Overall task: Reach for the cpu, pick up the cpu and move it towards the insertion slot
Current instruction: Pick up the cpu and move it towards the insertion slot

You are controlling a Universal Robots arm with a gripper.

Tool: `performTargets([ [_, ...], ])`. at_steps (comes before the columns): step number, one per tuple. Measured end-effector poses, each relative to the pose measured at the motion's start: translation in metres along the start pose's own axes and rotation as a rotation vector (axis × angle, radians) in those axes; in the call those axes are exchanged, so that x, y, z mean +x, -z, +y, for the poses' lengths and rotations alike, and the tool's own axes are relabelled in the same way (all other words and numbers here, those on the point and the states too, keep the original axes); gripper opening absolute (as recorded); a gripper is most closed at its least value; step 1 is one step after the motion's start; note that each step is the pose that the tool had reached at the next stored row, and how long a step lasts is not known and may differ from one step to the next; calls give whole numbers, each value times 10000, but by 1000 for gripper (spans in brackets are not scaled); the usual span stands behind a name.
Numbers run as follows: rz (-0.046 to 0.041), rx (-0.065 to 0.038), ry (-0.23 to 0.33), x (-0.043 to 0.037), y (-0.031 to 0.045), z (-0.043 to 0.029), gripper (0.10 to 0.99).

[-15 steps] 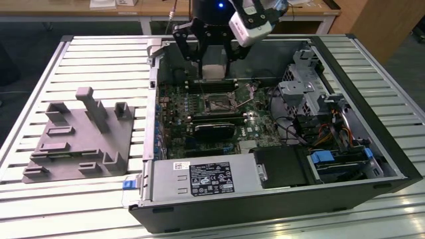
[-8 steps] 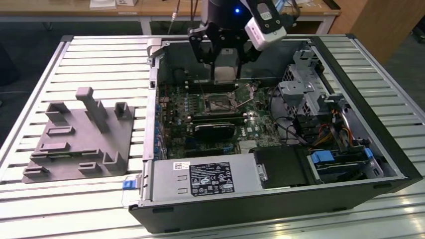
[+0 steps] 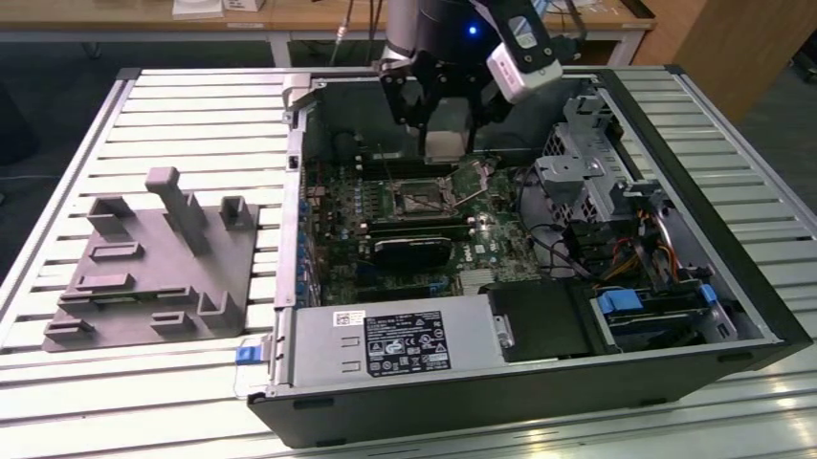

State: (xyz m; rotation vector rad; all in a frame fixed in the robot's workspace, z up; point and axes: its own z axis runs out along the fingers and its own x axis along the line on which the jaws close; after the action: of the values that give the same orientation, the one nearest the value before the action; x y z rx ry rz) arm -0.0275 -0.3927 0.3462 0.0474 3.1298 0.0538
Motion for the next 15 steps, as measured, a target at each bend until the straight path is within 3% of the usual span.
performTargets([
  [15,0,1,-13,-30,-228,186,541],
])
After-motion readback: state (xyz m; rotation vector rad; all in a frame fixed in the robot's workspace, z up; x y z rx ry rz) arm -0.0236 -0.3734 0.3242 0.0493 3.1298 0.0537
